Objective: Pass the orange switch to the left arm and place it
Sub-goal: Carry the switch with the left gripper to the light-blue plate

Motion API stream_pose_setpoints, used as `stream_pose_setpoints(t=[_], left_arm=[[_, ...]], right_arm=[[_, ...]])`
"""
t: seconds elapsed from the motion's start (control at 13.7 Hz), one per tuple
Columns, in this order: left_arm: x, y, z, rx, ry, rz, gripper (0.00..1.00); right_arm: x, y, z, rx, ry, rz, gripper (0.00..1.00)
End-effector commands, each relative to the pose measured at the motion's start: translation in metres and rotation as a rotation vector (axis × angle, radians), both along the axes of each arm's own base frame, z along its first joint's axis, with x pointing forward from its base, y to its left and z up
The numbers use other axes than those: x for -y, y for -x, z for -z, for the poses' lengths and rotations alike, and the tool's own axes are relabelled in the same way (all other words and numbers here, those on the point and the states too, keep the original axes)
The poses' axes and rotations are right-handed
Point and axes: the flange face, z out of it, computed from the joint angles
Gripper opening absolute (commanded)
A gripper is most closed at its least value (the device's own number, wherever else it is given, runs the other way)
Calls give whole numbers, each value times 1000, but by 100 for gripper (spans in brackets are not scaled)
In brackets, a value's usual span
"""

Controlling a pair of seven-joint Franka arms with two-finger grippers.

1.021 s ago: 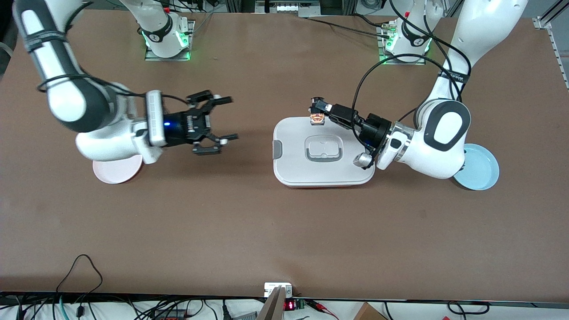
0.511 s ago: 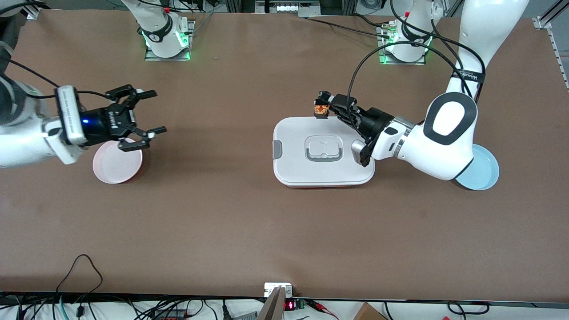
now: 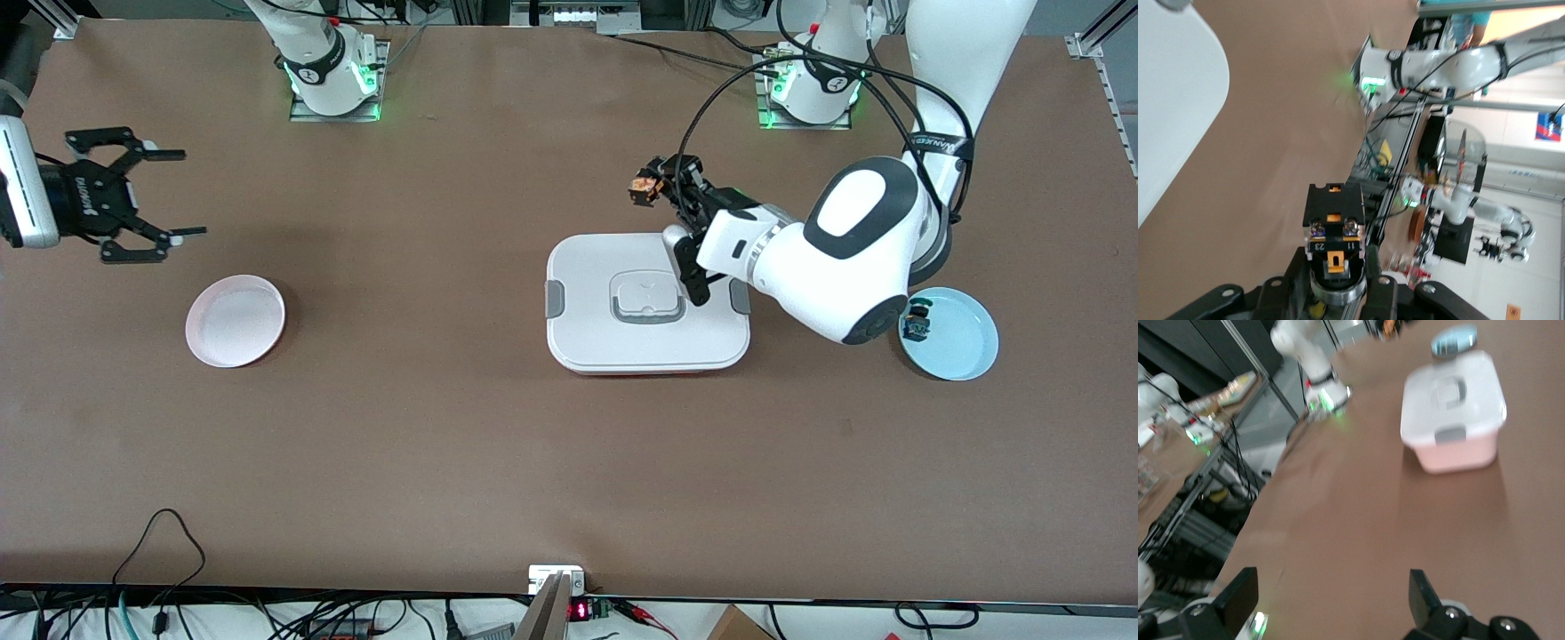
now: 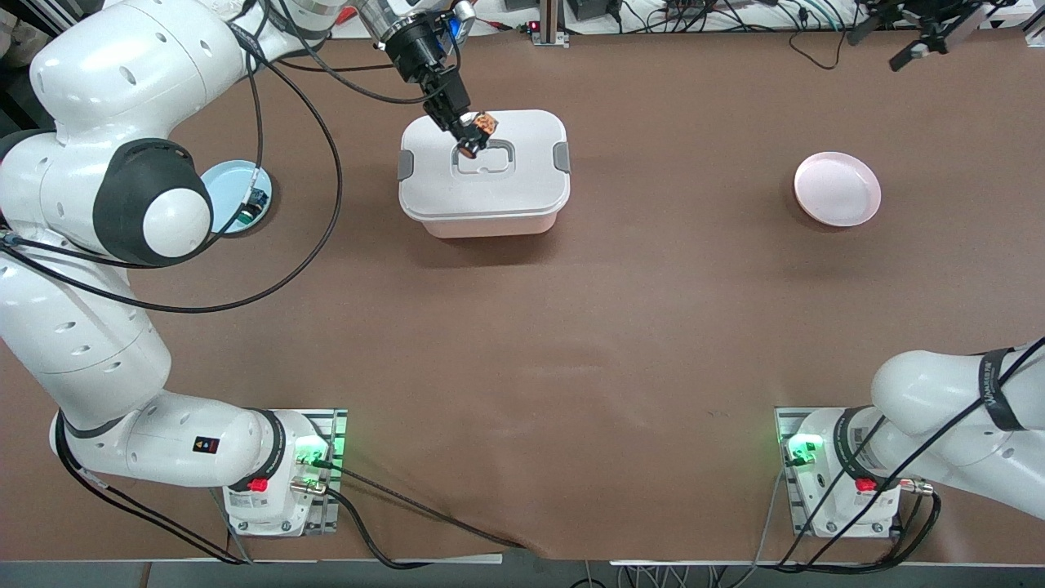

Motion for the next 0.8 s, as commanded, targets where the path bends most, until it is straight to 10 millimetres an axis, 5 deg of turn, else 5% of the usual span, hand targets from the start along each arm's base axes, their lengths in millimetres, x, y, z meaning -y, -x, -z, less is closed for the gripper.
stream_pose_setpoints(t=[0.0, 0.15, 0.44, 0.73], left_arm=[[-26, 0, -26, 112, -82, 110, 3], [-44, 0, -37, 232, -152, 209, 3], [-80, -12, -34, 406, -334, 419, 4], [-70, -21, -19, 536, -561, 559, 4]], right_arm=[[13, 8, -30, -18, 257, 54, 100], [24, 12, -32, -14, 393, 55, 100], [16, 32, -78, 35, 695, 141, 100], [-11, 42, -99, -17, 876, 384, 100]])
